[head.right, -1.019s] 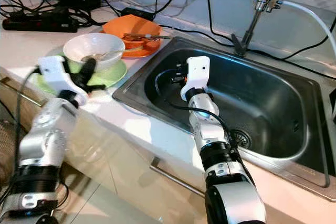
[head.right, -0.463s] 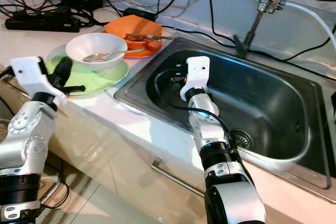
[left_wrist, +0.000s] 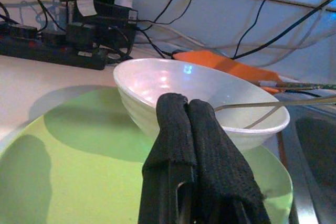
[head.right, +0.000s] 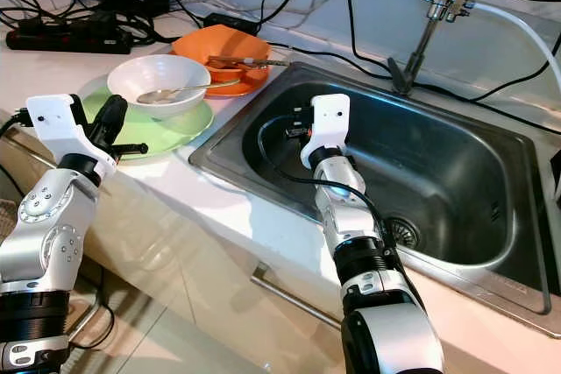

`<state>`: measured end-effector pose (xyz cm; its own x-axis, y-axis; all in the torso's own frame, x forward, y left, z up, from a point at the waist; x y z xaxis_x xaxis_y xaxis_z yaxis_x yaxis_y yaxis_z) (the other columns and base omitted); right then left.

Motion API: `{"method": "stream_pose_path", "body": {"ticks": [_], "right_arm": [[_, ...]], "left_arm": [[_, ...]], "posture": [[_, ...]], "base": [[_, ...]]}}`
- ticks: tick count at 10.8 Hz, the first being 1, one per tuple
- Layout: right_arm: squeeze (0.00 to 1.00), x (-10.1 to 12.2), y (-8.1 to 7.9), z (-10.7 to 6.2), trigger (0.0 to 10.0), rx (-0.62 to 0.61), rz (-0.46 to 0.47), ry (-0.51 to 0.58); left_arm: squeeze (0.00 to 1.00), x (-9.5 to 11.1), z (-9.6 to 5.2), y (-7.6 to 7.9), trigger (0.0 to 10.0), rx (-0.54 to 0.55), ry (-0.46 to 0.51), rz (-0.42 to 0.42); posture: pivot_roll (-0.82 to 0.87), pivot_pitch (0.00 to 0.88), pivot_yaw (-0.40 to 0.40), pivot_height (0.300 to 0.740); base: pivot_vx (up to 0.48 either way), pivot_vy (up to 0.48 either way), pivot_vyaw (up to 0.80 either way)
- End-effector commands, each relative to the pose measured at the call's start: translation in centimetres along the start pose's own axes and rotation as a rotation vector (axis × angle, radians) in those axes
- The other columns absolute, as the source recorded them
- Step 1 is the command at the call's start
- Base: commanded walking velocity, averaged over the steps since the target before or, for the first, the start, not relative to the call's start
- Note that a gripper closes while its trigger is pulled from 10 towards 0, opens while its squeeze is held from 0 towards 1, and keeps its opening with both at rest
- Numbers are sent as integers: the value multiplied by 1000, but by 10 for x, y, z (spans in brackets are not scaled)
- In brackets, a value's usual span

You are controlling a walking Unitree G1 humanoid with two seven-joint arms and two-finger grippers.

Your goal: Kitchen organization

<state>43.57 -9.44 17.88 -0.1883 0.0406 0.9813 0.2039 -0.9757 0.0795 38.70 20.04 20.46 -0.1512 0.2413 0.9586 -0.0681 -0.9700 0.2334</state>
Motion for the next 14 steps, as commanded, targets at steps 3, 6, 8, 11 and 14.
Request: {"method": "stream_pose_path", "body": {"ticks": [3,6,8,11,14], "right_arm": [[0,4,4,2,10000,-10,10,10],[0,6,3,0,10000,-32,35,30],[0,7,4,0,10000,-33,39,37],[0,6,4,-1,10000,-34,41,35],[0,3,3,-6,10000,-37,45,35]], "left_arm": [[0,1,1,6,10000,-23,0,10],[0,1,29,101,10000,-248,100,348],[0,9,29,100,10000,-212,158,360],[0,-12,34,95,10000,-217,110,480],[1000,-20,50,98,10000,-245,61,535]], "posture": [[254,18,-87,740],[224,17,-48,740],[225,17,-53,740],[224,21,-52,740],[207,44,-39,740]], "base": [[0,0,0],[0,0,0],[0,0,0],[0,0,0],[0,0,0]]}}
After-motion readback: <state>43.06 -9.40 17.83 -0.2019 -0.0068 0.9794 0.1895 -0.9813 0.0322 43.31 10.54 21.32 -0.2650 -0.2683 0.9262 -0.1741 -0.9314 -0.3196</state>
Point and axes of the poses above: a point about 5 cm out from each wrist's last joint towards the gripper, its own z axis pointing out of the wrist towards the gripper, its own x axis along the axis of the wrist's last joint, y = z × x, the point moved 6 cm from there along z, pointing out of the wrist towards the gripper, and after that the axes turned 6 degrees about -z, right-handed, at the moved point
